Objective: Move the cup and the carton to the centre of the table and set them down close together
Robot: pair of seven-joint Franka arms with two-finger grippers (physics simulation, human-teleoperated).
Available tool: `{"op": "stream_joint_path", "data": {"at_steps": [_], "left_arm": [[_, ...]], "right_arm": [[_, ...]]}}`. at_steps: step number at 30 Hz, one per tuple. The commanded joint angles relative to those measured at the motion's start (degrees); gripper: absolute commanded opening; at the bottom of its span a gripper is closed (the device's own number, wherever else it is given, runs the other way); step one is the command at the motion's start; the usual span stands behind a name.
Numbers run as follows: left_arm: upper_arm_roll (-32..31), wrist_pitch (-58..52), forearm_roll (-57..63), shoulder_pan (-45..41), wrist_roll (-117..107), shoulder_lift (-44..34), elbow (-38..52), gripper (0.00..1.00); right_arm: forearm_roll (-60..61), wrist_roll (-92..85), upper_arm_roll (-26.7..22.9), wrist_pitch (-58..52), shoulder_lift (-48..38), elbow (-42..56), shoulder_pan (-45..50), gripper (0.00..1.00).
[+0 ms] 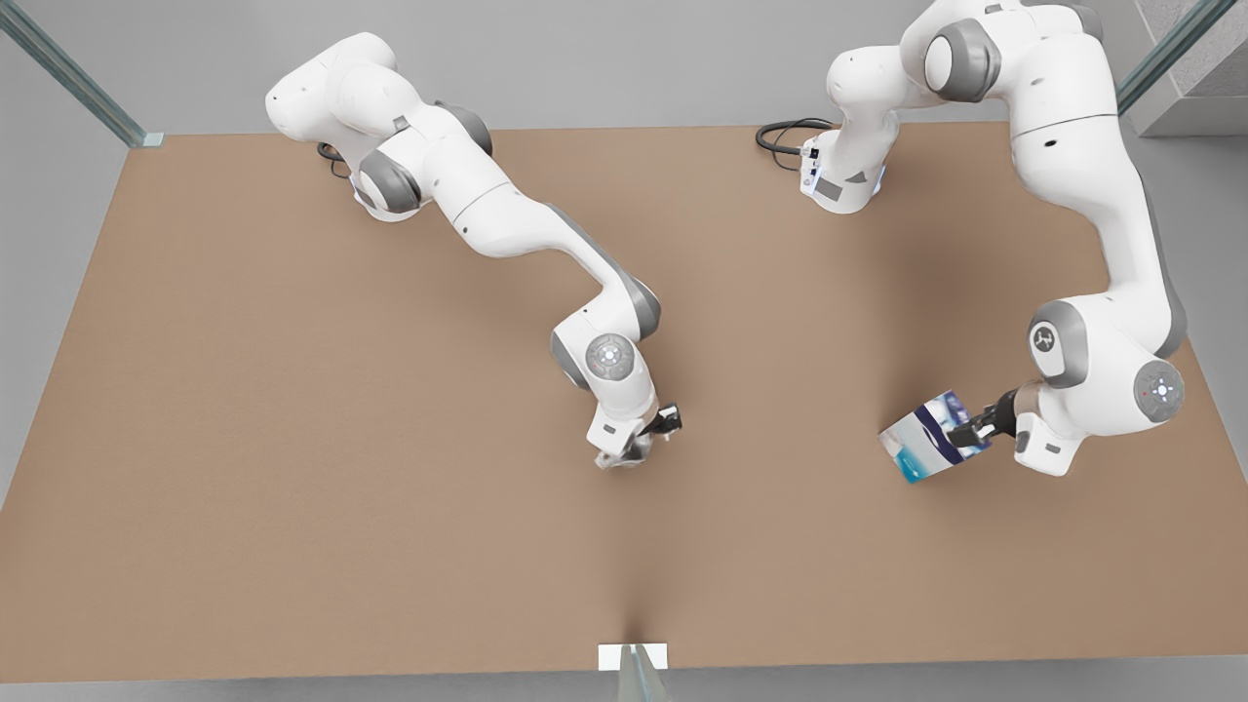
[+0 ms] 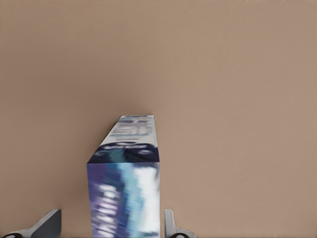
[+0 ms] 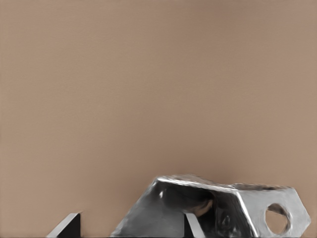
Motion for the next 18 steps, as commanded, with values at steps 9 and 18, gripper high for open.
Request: {"op": "stream_joint_path", "data": {"at_steps": [9,18], "left_arm": [[-0.1,0.8,-1.9,-0.2,0.0,1.5,0.0,1.00],[-0.1,0.9,-2.7,-0.4,0.1,3.9,0.1,0.57]], "right_arm": [[-0.1,-1.0,0.0,-1.0,-3.0,-0.8,0.0,1.00],[-3.7,-11.3,-0.2,-14.1,-36.6,-29.3,-14.7,1.00]]}}
